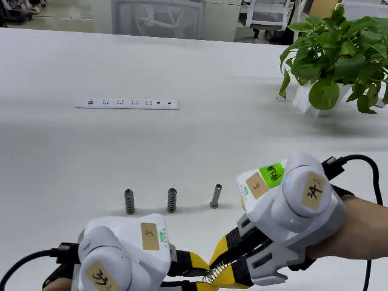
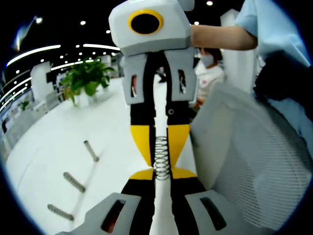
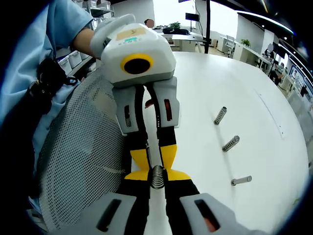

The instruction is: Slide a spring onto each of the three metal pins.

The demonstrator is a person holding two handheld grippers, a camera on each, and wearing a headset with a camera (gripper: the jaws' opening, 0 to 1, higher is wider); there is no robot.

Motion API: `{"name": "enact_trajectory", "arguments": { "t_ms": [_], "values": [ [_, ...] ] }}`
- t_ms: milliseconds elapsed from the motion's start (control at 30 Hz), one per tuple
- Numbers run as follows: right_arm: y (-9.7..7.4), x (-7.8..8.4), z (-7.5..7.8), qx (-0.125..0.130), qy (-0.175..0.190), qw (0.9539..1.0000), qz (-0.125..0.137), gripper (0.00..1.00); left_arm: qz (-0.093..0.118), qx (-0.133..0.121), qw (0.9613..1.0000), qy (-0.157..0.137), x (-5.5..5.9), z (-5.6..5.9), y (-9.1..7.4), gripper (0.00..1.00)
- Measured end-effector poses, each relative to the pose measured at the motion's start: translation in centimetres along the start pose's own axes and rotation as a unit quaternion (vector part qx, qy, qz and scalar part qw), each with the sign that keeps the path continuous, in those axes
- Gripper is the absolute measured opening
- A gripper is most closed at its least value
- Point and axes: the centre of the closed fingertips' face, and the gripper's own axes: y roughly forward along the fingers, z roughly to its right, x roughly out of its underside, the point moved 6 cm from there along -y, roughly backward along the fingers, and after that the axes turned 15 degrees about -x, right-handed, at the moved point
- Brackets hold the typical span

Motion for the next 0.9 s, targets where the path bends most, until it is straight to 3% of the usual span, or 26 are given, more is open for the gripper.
{"name": "enact_trajectory", "arguments": {
  "t_ms": [267, 500, 567, 767, 900],
  "values": [
    [0.0, -0.2, 0.3, 0.004, -0.015, 0.9999, -0.002, 0.12, 0.004, -0.025, 0.9995, -0.021, 0.4, -0.3, -0.2, 0.12],
    [-0.3, 0.1, 0.8, 0.015, -0.019, 0.9997, -0.008, 0.12, 0.007, -0.060, 0.9972, -0.044, 1.2, -1.0, -0.7, 0.28],
    [-0.3, 0.2, 0.9, 0.015, -0.020, 0.9996, -0.011, 0.12, 0.008, -0.079, 0.9943, -0.071, 1.4, -1.6, -1.0, 0.33],
    [-0.5, 0.3, 1.3, 0.018, -0.025, 0.9993, -0.019, 0.12, 0.005, -0.114, 0.9899, -0.084, 2.1, -2.7, -1.9, 0.45],
    [-1.0, 0.5, 2.1, 0.026, -0.027, 0.9989, -0.028, 0.12, -0.004, -0.145, 0.9836, -0.107, 2.8, -3.6, -2.7, 0.55]
  ]
}}
